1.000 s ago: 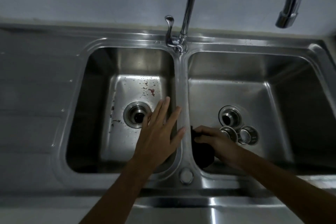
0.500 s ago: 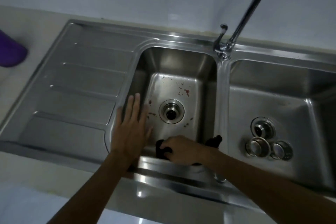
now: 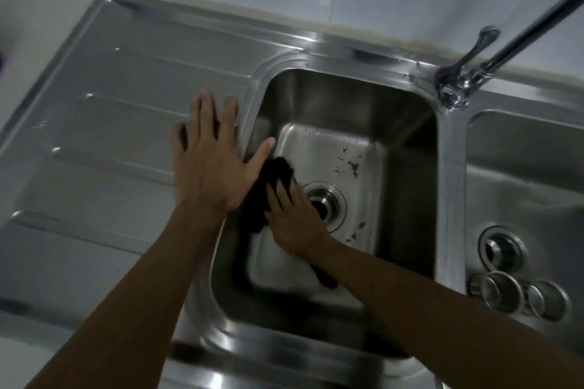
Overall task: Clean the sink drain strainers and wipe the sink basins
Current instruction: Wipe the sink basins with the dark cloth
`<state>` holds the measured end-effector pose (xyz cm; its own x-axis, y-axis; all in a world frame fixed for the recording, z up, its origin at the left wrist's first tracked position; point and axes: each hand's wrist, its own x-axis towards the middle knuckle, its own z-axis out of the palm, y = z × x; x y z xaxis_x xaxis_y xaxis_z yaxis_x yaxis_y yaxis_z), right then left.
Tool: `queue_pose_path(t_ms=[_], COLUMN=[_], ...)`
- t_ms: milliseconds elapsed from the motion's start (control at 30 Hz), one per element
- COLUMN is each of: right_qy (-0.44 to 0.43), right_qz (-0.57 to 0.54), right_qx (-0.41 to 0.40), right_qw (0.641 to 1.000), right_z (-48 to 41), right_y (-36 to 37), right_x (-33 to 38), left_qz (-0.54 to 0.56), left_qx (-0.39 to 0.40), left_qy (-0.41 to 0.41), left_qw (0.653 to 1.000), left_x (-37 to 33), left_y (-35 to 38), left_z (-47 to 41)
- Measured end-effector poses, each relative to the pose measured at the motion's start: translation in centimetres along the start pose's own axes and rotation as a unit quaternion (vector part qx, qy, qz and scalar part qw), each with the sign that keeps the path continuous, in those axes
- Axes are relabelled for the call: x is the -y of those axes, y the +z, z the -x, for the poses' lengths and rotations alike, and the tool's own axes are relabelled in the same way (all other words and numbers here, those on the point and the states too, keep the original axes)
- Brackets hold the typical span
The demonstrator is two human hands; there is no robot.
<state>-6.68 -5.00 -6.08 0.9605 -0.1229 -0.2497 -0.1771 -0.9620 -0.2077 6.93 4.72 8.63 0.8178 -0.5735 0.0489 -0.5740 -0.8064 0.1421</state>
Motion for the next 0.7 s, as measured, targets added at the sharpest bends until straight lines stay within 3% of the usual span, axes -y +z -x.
queue_pose_path(t_ms=[67,200,333,433,567,700], right_qy=[0.066,0.136,0.214,0.279,0.255,0.235], right_qz=[-0.027,0.038,0.120,0.121,0.085,0.078], right_qx=[-0.036,-0.035,0.067,0.126,0.138,0.052], right_qw=[0.997,0.989,0.967,0.944,0.953,0.967], right_z=[-3.8,-5.8,-0.8,2.2,4.9,1.7], right_y=[-1.2,-3.6,-3.9,-4.3,-3.1,-3.5], right_x=[-1.4,-7.5,-11.6,-12.1,-9.8,-9.4], left_qz=[0.010,0.003,0.000,-0.001,0.000,-0.002], left_qx=[-0.006,-0.013,-0.019,-0.020,-0.023,-0.023], left_qy=[0.000,0.002,0.003,0.000,0.004,0.003], left_qw=[1.000,1.000,1.000,1.000,1.000,1.000], left_x=[0.1,0.2,0.1,0.3,0.2,0.0], left_y=[0.3,0.7,1.0,1.2,1.0,0.9], left_z=[-0.1,-0.3,-0.4,-0.4,-0.3,-0.3])
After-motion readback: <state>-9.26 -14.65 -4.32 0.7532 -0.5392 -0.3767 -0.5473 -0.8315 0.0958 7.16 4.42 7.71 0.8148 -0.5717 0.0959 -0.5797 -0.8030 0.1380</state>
